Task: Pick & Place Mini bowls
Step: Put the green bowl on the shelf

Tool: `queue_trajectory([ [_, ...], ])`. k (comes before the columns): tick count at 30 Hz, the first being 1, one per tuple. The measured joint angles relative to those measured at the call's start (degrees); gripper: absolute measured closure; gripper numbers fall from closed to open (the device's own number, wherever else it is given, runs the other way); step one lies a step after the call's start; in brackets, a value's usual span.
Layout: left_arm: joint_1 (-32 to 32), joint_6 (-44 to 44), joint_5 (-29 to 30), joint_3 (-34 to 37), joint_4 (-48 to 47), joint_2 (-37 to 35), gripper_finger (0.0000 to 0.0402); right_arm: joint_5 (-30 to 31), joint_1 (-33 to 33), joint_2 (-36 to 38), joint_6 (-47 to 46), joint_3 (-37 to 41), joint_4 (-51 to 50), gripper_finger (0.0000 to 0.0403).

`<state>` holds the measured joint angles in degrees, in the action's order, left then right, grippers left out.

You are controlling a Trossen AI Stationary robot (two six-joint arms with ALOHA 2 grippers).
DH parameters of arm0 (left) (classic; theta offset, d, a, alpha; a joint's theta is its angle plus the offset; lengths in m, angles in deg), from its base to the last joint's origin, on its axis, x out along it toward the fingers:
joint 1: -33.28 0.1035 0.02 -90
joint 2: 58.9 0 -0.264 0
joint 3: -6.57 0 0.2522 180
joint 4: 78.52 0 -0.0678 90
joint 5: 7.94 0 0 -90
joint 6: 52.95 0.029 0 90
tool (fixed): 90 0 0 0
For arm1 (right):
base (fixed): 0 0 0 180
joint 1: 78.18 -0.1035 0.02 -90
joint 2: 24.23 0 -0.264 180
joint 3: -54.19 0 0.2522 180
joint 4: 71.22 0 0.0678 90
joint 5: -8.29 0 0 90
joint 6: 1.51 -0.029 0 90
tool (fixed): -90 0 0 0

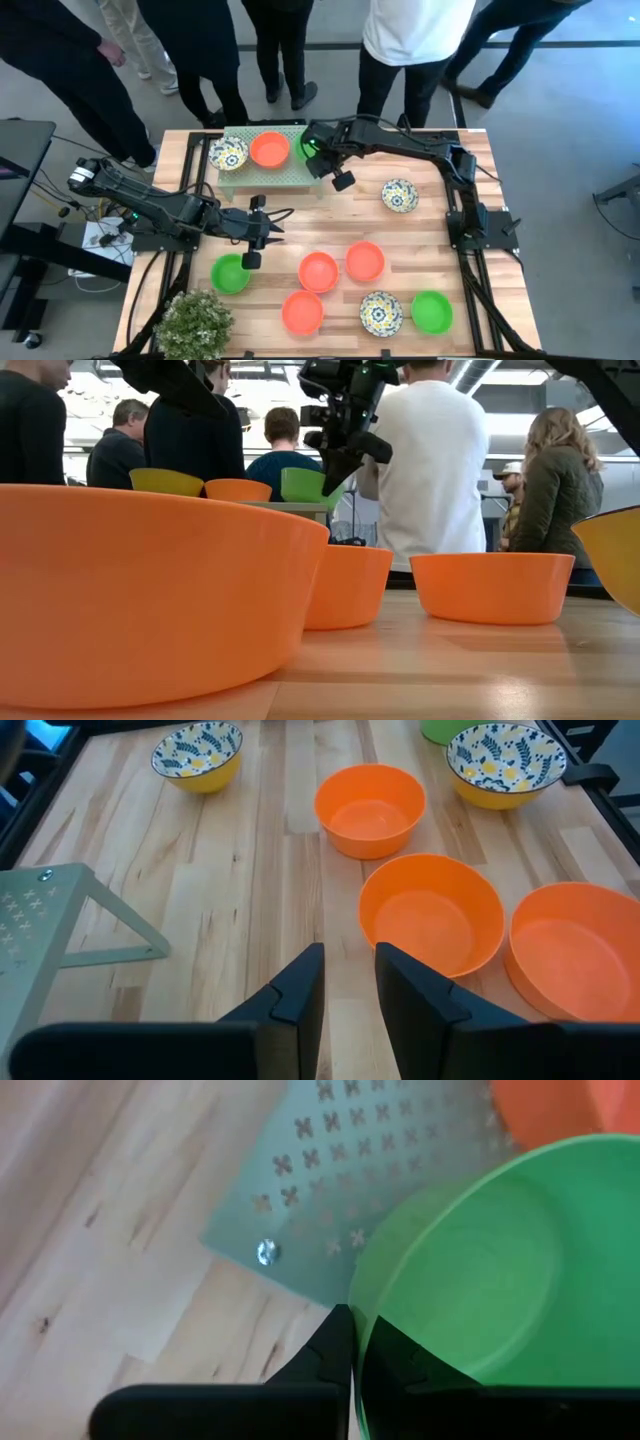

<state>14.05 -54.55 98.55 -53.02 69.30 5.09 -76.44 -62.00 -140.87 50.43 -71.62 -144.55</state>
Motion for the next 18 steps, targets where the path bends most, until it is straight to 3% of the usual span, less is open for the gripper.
queue_trajectory([
  [9,0.02,0.02,0.0,-0.02,0.0,0.0,0.0308,-3.74,0.34,0.1,3.32,-0.07,1.52,0.0398],
  [18,0.02,-0.15,0.0,-0.02,0.0,0.0,0.0308,-3.71,0.48,0.1,1.32,-0.07,1.55,0.0396],
])
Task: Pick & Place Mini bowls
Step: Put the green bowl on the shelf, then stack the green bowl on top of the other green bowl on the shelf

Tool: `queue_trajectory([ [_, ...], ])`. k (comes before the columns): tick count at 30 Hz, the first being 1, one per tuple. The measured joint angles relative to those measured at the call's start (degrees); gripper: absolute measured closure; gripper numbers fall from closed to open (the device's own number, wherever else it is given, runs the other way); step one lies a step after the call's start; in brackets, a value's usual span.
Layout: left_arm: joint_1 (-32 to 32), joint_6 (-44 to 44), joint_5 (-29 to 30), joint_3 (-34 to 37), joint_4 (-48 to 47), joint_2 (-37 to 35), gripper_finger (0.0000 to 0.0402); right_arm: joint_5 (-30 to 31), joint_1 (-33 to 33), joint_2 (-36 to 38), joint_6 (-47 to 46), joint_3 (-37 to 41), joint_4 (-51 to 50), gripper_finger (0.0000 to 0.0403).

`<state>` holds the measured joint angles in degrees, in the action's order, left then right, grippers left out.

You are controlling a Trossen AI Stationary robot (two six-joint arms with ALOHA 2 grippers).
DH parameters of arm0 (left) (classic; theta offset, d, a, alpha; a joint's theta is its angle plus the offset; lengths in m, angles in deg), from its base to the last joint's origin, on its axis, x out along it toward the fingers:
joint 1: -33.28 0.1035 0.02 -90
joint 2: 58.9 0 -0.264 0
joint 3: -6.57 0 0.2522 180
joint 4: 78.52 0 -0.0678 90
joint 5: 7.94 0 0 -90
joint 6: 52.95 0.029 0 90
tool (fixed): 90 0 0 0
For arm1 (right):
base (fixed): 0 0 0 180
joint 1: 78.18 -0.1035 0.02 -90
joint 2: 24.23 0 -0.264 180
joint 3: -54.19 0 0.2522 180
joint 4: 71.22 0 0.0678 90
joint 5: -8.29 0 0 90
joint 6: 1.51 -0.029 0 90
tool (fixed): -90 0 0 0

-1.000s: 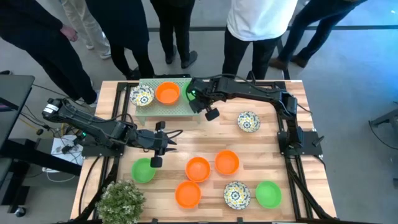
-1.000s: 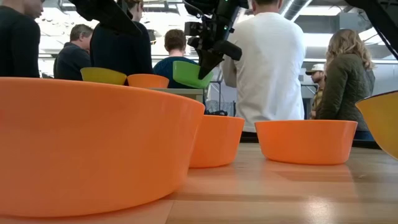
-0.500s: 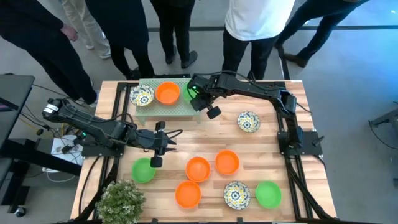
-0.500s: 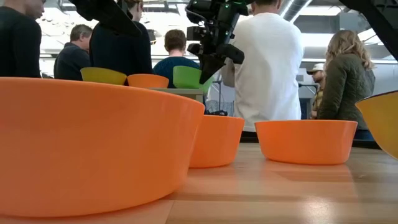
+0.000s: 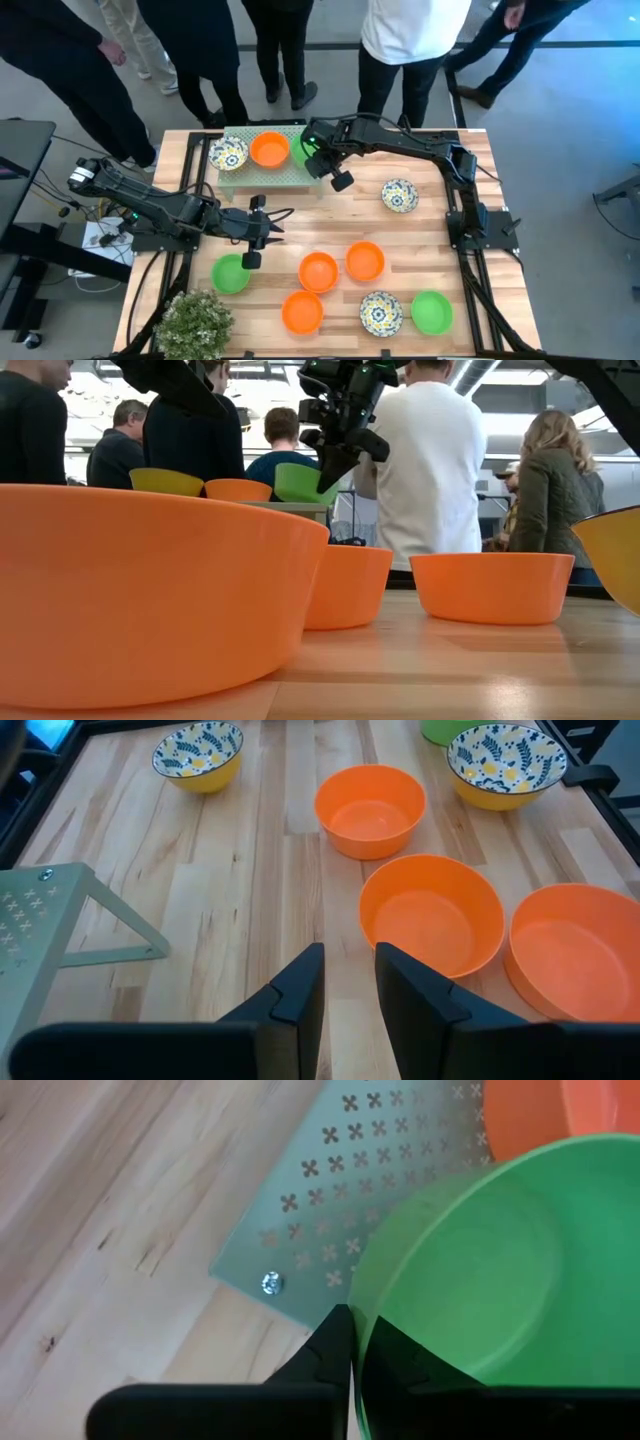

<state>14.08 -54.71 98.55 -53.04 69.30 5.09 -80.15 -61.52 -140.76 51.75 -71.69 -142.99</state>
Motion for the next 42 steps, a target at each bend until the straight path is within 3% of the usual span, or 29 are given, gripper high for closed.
queue_trajectory([
  [24,0.0,-0.06,0.0,0.0,0.04,0.0,0.0308,0.4,-1.04,0.0,-2.32,-0.64,3.82,0.0288],
  [34,0.0,-2.32,-0.02,-0.02,0.42,0.0,0.0308,8.97,-6.56,1.76,-2.47,-10.4,-2.84,0.0257],
  [42,0.0,-6.98,0.26,-0.04,-0.04,0.02,0.0308,12.31,-12.43,8.03,-10.29,-18.01,-11.2,0.0261],
])
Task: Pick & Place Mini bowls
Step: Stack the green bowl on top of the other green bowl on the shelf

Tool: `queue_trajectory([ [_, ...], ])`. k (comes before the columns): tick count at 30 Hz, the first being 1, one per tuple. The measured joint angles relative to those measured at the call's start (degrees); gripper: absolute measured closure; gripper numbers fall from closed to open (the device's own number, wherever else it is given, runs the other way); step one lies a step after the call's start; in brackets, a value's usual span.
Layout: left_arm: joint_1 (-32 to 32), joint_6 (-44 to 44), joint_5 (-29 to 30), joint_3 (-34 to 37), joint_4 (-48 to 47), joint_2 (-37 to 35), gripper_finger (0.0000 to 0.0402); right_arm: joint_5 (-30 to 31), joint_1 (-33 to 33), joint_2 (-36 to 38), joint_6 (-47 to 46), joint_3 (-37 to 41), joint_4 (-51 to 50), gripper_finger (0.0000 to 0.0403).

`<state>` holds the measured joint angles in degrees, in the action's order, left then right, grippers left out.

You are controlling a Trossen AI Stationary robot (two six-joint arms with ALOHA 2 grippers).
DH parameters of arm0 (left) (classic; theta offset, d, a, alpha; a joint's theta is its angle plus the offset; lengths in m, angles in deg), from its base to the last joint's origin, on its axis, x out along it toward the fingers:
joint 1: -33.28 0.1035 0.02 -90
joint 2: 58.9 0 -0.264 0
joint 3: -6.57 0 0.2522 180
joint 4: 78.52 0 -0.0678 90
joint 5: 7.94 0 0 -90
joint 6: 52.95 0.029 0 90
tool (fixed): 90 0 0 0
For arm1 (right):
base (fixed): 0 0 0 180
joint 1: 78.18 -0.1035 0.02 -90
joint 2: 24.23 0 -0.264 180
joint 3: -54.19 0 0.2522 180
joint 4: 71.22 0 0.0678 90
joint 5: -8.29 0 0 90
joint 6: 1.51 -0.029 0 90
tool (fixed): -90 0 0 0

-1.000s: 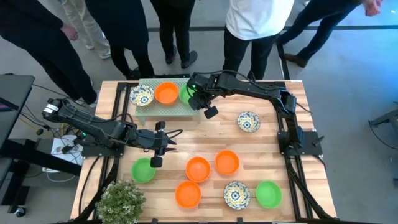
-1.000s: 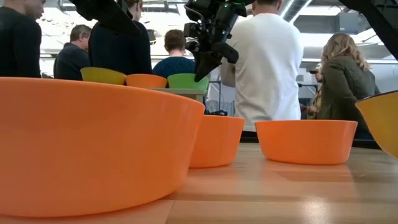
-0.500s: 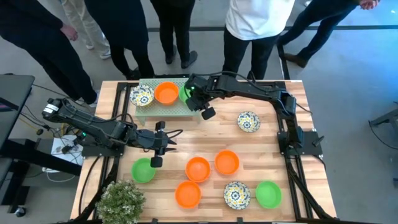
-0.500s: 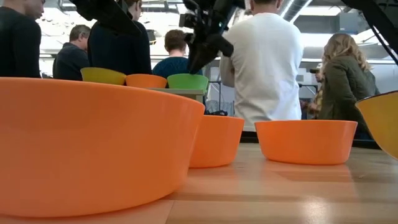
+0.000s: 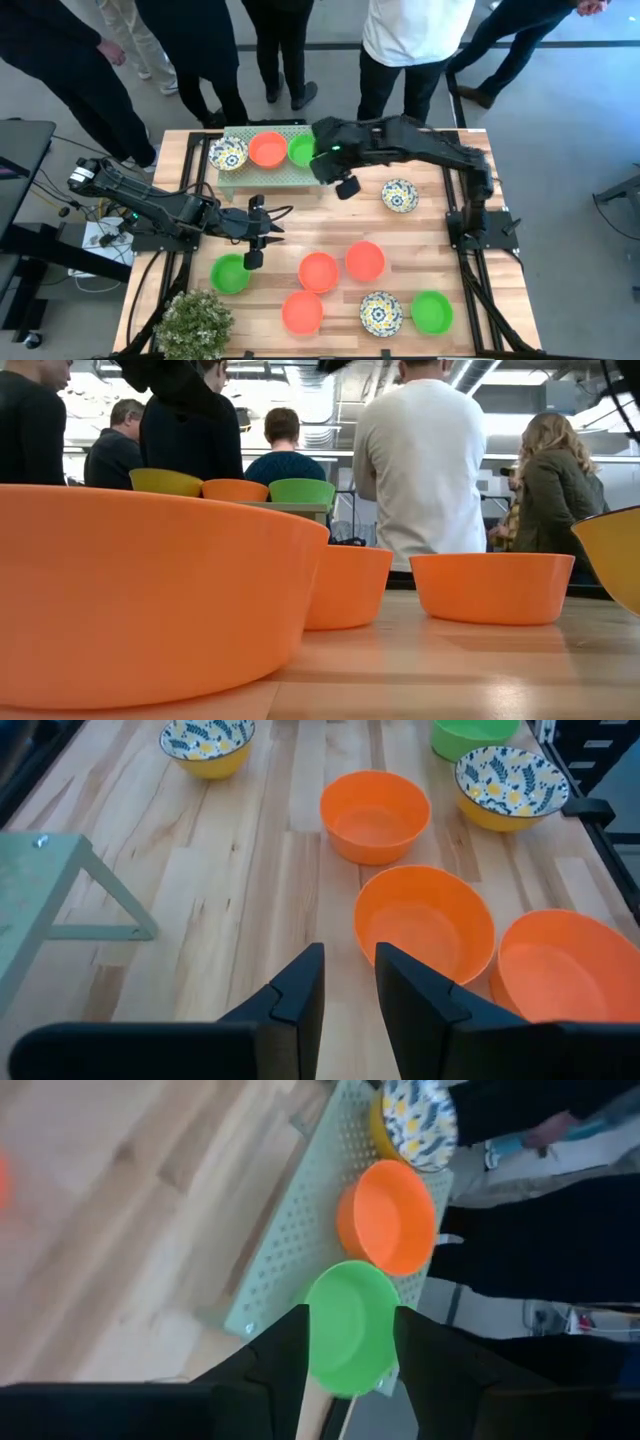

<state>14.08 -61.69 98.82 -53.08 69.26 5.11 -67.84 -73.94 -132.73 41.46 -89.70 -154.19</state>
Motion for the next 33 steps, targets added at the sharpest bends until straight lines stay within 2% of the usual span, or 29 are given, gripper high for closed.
queue_trajectory([
  [4,-0.05,-0.71,0.05,0.0,-0.5,-0.19,0.0308,-2.25,-1.78,6.31,-8.57,-0.02,-4.47,0.0269],
  [7,-0.34,-0.62,0.22,0.0,-0.38,-1.64,0.0308,-9.56,-1.48,11.03,-16.64,0.86,-8.2,0.0276],
  [10,-0.33,-0.56,1.4,0.0,-0.9,-4.41,0.0308,-16.4,-0.45,15.89,-20.44,5.49,-9.38,0.0283],
  [12,-0.31,-0.56,2.26,0.0,-1.14,-6.68,0.0308,-17.21,-0.13,19.35,-21.05,11.23,-7.59,0.0286],
  [18,-0.31,-0.56,2.97,0.0,-5.25,-12.34,0.0308,-17.27,1.34,31.46,-20.98,35.99,8.6,0.0292],
  [25,-0.33,-0.56,2.97,0.0,-7.67,-14.19,0.0308,-17.27,5.41,42.58,-17.88,63.46,30.61,0.0291],
  [29,-0.24,-1.11,3.05,0.0,-7.67,-14.0,0.0305,-17.27,8.05,44.81,-17.96,72.7,41.86,0.0291],
  [33,0.88,-7.89,5.63,0.0,-7.56,-14.05,0.0281,-17.37,9.3,44.38,-19.44,75.53,47.78,0.029],
])
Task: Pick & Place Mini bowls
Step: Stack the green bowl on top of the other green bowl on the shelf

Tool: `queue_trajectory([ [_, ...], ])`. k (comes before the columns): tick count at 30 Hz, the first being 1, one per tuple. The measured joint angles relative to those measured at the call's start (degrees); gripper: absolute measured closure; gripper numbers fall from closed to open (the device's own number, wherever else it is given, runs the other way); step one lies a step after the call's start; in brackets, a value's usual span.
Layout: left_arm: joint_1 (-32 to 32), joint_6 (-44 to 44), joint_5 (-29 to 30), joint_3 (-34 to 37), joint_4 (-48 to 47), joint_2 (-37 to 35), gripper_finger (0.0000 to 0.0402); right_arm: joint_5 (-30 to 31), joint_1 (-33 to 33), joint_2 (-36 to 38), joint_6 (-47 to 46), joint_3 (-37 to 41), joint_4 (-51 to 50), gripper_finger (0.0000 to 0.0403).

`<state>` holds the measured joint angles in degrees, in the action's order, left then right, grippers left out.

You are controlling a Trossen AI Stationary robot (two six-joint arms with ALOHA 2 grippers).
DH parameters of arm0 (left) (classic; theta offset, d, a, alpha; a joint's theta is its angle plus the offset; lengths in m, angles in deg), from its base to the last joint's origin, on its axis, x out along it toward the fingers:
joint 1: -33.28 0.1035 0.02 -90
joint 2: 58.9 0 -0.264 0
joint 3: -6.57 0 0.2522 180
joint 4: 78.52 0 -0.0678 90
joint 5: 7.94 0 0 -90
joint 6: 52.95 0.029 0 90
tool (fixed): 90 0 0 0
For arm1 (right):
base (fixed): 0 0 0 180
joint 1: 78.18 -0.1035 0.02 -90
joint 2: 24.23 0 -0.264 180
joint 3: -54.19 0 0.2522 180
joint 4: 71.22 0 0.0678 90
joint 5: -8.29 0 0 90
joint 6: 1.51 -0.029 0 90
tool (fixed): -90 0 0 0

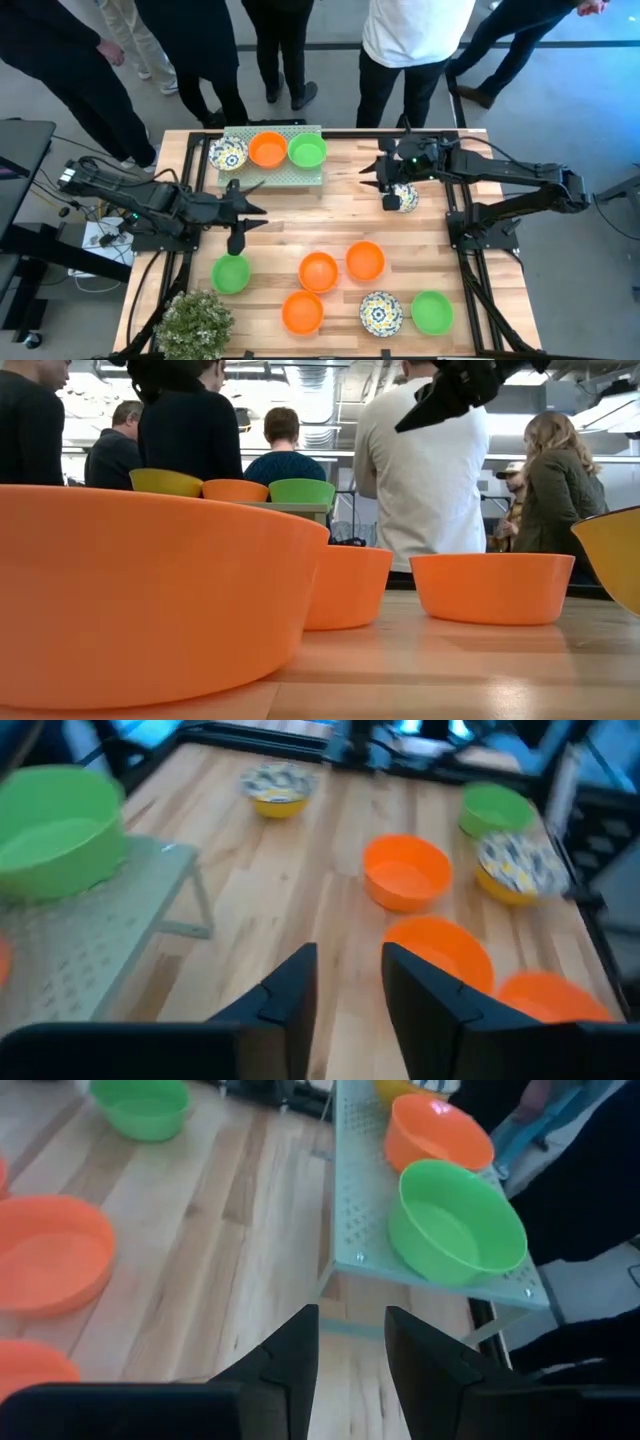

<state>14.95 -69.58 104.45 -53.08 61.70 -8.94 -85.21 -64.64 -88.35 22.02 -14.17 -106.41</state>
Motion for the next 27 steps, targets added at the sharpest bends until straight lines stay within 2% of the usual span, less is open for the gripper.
queue_trajectory([
  [5,-0.28,-5.06,-0.08,0.0,0.92,0.32,0.024,-0.12,-0.39,-0.7,-0.93,0.05,3.77,0.029],
  [11,-4.59,1.2,-4.63,0.0,0.83,4.04,0.0226,-0.62,-4.26,-2.38,-14.62,0.03,3.72,0.029],
  [18,-10.7,-11.01,-12.42,0.04,0.76,10.53,0.0229,0.46,-12.69,-5.7,-19.0,0.05,4.26,0.029],
  [23,-16.65,-17.49,-13.33,0.04,-1.32,13.67,0.0229,5.83,-17.4,-4.33,-20.48,0.05,4.96,0.0294],
  [27,-18.55,-22.62,-12.87,0.04,-10.18,14.27,0.0229,8.06,-20.22,-1.24,-20.6,0.05,4.74,0.0295],
])
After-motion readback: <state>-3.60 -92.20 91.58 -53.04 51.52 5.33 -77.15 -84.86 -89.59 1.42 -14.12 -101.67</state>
